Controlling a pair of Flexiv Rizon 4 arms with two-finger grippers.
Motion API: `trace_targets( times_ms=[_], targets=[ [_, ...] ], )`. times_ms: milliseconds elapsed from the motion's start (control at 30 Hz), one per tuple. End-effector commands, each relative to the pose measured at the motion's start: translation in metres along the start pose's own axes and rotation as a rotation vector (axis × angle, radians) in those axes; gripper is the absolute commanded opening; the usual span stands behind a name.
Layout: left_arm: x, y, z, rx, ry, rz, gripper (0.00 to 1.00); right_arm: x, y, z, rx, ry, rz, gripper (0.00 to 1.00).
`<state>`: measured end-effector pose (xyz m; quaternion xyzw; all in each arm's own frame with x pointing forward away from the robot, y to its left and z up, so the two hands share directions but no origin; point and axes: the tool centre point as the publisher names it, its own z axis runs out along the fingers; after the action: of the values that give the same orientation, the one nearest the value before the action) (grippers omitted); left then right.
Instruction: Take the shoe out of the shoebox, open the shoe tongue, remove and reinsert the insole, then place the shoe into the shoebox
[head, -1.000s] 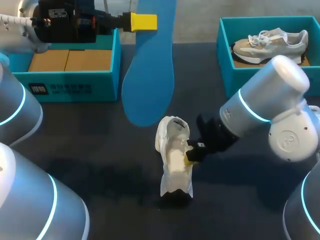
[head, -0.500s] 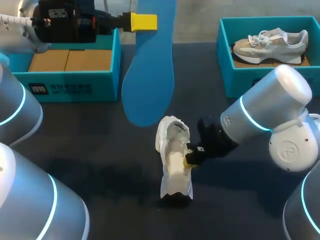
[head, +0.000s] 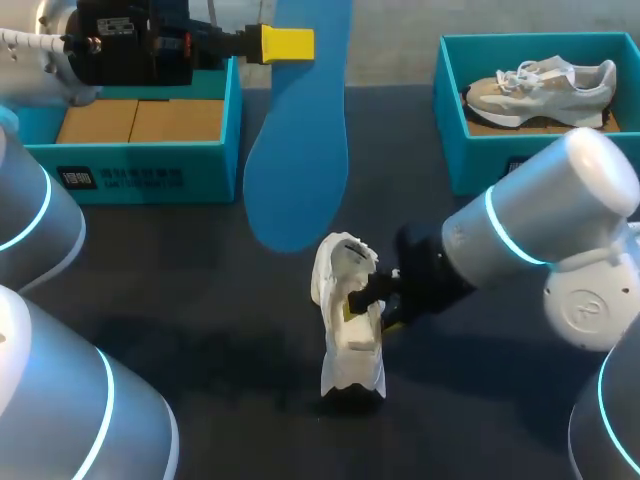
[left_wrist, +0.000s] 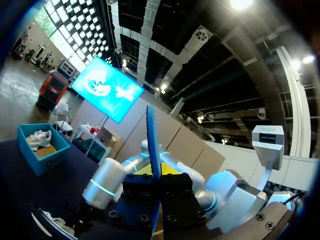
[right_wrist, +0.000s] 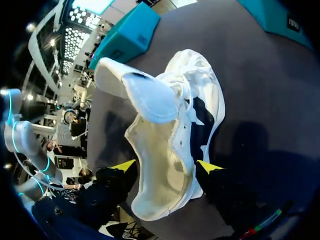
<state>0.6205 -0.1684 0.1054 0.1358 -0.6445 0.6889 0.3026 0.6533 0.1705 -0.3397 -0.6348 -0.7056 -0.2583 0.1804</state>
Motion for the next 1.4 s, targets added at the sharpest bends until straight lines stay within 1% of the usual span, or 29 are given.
trace_targets(
  times_ms=[33,100,533,567,600,633,667,700,733,767,833,867,933,1067,1200,1400],
  targets=[
    [-0.001,0.0,0.002,0.001,0.002,0.0,0.0,-0.011,-0.009,-0.033,-0.005,0.11,-0.004,1.0],
    [-0.001,0.0,0.002,0.001,0.002,0.0,0.0,-0.009,-0.007,-0.043,-0.005,0.149,0.004,1.0],
    [-0.001,0.0,0.002,0.001,0.002,0.0,0.0,-0.009,-0.007,-0.043,-0.005,0.149,0.004,1.0],
    [-0.001,0.0,0.002,0.001,0.002,0.0,0.0,-0.007,-0.007,-0.044,0.003,0.213,0.018,1.0],
    [-0.001,0.0,0.002,0.001,0.002,0.0,0.0,-0.006,-0.005,-0.045,0.005,0.212,0.031,1.0],
    [-0.001,0.0,0.002,0.001,0.002,0.0,0.0,-0.003,-0.003,-0.051,-0.011,0.217,0.031,1.0],
    [-0.001,0.0,0.002,0.001,0.002,0.0,0.0,-0.002,-0.001,-0.057,-0.025,0.257,0.046,1.0],
    [-0.001,0.0,0.002,0.001,0.002,0.0,0.0,-0.001,0.001,-0.064,-0.029,0.261,0.044,1.0],
    [-0.001,0.0,0.002,0.001,0.002,0.0,0.0,0.0,0.003,-0.071,-0.059,0.285,0.047,1.0],
    [-0.001,0.0,0.002,0.001,0.002,0.0,0.0,0.001,0.005,-0.078,-0.066,0.334,0.059,1.0],
    [-0.001,0.0,0.002,0.001,0.002,0.0,0.0,0.002,0.01,-0.088,-0.081,0.359,0.067,1.0],
    [-0.001,0.0,0.002,0.001,0.002,0.0,0.0,0.003,0.012,-0.091,-0.076,0.393,0.08,1.0],
    [-0.001,0.0,0.002,0.001,0.002,0.0,0.0,0.004,0.016,-0.096,-0.087,0.417,0.082,1.0],
    [-0.001,0.0,0.002,0.001,0.002,0.0,0.0,0.01,0.024,-0.102,-0.081,0.476,0.089,1.0],
    [-0.001,0.0,0.002,0.001,0.002,0.0,0.0,0.017,0.032,-0.108,-0.071,0.518,0.091,1.0],
    [-0.001,0.0,0.002,0.001,0.002,0.0,0.0,0.029,0.045,-0.123,-0.055,0.547,0.112,1.0]
  ],
)
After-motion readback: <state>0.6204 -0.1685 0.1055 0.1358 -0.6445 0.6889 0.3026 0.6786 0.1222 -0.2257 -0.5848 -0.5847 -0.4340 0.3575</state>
